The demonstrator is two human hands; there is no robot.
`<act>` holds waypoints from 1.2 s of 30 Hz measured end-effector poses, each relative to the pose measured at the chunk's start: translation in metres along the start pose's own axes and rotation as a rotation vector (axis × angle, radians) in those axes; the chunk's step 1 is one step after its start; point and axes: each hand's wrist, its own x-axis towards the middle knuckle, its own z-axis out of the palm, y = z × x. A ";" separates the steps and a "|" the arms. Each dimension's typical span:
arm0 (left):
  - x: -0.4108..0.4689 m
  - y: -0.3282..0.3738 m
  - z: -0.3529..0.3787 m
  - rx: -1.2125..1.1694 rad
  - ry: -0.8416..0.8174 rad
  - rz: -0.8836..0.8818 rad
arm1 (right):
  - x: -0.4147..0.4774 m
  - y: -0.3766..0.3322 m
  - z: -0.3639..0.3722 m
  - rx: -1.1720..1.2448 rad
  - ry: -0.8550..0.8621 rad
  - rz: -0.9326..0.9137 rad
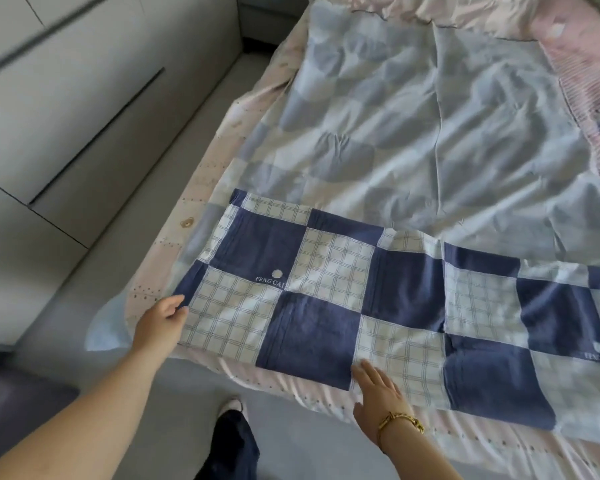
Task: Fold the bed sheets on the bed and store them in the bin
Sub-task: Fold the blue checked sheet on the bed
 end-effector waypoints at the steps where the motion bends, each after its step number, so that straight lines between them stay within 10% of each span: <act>1: 0.008 0.008 0.004 0.004 -0.018 -0.003 | 0.003 -0.003 0.002 0.021 -0.001 0.021; 14: 0.115 0.049 0.016 0.189 -0.285 -0.044 | 0.041 -0.043 0.013 0.030 0.029 0.268; 23: 0.125 0.000 -0.018 0.126 -0.091 -0.034 | 0.048 -0.037 0.043 -0.128 0.375 -0.043; 36: 0.066 -0.048 -0.028 0.009 -0.402 -0.261 | 0.047 -0.004 0.040 -0.271 0.552 0.053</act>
